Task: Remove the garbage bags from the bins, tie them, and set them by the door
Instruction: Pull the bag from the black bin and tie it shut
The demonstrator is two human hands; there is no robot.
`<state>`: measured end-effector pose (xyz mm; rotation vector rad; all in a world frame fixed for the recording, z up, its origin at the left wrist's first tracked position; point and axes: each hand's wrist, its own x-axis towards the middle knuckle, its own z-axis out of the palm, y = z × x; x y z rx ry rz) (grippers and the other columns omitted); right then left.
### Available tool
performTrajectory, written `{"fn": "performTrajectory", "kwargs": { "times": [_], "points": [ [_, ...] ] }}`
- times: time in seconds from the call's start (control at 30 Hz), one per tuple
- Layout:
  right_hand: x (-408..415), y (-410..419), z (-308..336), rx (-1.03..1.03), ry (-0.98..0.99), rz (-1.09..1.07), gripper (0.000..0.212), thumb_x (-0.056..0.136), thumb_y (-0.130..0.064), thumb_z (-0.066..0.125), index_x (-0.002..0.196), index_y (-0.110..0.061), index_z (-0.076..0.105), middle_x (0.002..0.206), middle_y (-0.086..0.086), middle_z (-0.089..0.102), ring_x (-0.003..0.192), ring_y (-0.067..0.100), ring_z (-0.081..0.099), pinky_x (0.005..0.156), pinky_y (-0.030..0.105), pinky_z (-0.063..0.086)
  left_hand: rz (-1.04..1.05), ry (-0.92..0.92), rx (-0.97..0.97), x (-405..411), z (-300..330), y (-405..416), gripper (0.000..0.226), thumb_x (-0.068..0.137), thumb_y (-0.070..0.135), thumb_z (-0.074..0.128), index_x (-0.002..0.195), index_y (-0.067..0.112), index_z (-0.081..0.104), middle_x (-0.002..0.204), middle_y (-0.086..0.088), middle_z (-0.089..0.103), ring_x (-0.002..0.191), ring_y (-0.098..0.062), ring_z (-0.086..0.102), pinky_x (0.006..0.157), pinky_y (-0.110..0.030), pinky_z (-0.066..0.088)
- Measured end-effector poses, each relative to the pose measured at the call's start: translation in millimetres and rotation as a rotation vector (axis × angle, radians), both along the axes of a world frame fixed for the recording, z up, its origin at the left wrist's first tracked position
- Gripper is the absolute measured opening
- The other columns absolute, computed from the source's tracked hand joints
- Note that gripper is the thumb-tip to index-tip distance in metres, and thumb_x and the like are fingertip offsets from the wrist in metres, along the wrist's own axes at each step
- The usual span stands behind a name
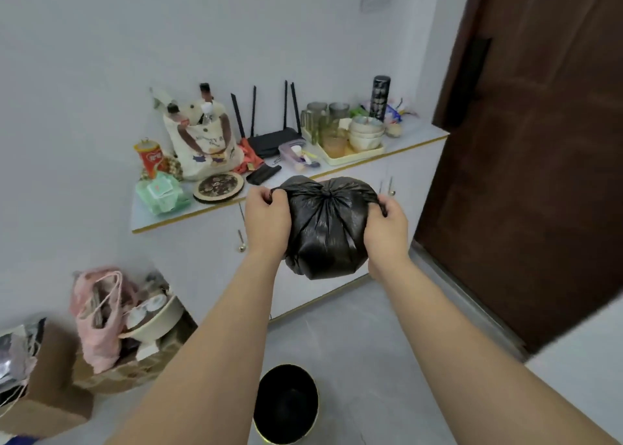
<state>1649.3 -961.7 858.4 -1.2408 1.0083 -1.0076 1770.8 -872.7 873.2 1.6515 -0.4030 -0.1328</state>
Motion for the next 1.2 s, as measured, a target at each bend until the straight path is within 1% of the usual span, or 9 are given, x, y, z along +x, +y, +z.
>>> {"fn": "performTrajectory", "kwargs": {
  "times": [0.07,0.2,0.33,0.43,0.57,0.67,0.83,0.93,1.2],
  "points": [
    [-26.8,-18.1,-1.8,0.003,0.004,-0.103,0.027,0.098,-0.018,0.044,0.119,-0.015,0.061,0.114,0.001,0.065,0.103,0.017,0.06,0.084,0.027,0.046,-0.087,-0.025,0.015,-18.4,-1.0,-31.7,0.017,0.09,0.016,0.048,0.077,0.016,0.036,0.069,0.005,0.035,0.061,-0.012,0.033,0.056,-0.027,0.03],
    [-108.1,-55.8,-7.4,-0.012,0.034,-0.322,0.027,0.097,-0.019,0.045,0.118,-0.015,0.062,0.115,0.0,0.064,0.107,0.019,0.06,0.1,0.039,0.048,-0.297,-0.014,0.029,-84.1,-11.2,-98.5,0.018,0.089,0.018,0.048,0.075,0.017,0.036,0.07,0.005,0.039,0.064,-0.015,0.036,0.057,-0.029,0.033],
    [-208.4,-89.8,-11.2,-0.006,0.044,-0.514,0.026,0.096,-0.02,0.045,0.115,-0.02,0.064,0.113,-0.002,0.066,0.105,0.018,0.061,0.1,0.041,0.049,-0.493,-0.019,0.053,-175.3,-17.1,-156.3,0.018,0.088,0.019,0.048,0.075,0.018,0.037,0.069,0.004,0.041,0.064,-0.017,0.039,0.06,-0.034,0.036],
    [-282.4,-108.3,-12.6,-0.025,0.043,-0.639,0.027,0.094,-0.021,0.045,0.111,-0.023,0.066,0.111,-0.003,0.067,0.104,0.017,0.062,0.099,0.042,0.049,-0.615,-0.033,0.068,-247.2,-18.0,-191.1,0.014,0.089,0.017,0.047,0.077,0.015,0.039,0.069,0.002,0.04,0.062,-0.016,0.037,0.057,-0.032,0.034],
    [-364.9,-126.8,-19.4,-0.029,0.032,-0.737,0.035,0.088,-0.027,0.042,0.113,-0.027,0.066,0.116,-0.005,0.067,0.11,0.018,0.061,0.101,0.042,0.048,-0.715,-0.066,0.082,-332.7,-16.7,-225.5,0.013,0.09,0.017,0.048,0.079,0.012,0.042,0.067,0.004,0.04,0.06,-0.014,0.036,0.056,-0.03,0.032],
    [-412.6,-135.8,-24.8,-0.034,0.007,-0.776,0.033,0.092,-0.02,0.041,0.111,-0.026,0.067,0.114,-0.007,0.068,0.109,0.016,0.061,0.101,0.039,0.048,-0.766,-0.055,0.109,-381.2,-21.0,-246.5,0.012,0.09,0.017,0.047,0.081,0.012,0.042,0.068,0.003,0.041,0.06,-0.015,0.036,0.056,-0.032,0.032],
    [-468.2,-166.2,-35.1,0.011,-0.034,-0.843,0.031,0.095,-0.015,0.04,0.105,-0.025,0.068,0.104,-0.007,0.069,0.101,0.017,0.064,0.096,0.041,0.052,-0.856,-0.022,0.176,-438.0,-30.4,-281.5,0.011,0.092,0.018,0.046,0.083,0.012,0.042,0.069,0.002,0.04,0.058,-0.014,0.034,0.053,-0.028,0.03],
    [-487.2,-191.5,-45.5,0.05,-0.04,-0.872,0.03,0.096,-0.016,0.04,0.11,-0.019,0.067,0.105,-0.003,0.068,0.1,0.018,0.063,0.095,0.042,0.052,-0.889,0.008,0.183,-458.2,-39.2,-311.1,0.011,0.091,0.018,0.047,0.083,0.013,0.043,0.068,0.002,0.041,0.059,-0.015,0.035,0.054,-0.029,0.031],
    [-532.8,-257.1,-77.6,0.128,0.022,-0.976,0.03,0.094,-0.017,0.04,0.111,-0.018,0.066,0.105,0.0,0.068,0.099,0.02,0.063,0.093,0.042,0.053,-0.998,0.072,0.227,-507.4,-68.9,-396.4,0.009,0.09,0.017,0.048,0.083,0.014,0.046,0.067,0.003,0.041,0.058,-0.014,0.034,0.056,-0.031,0.032]
  ]
}}
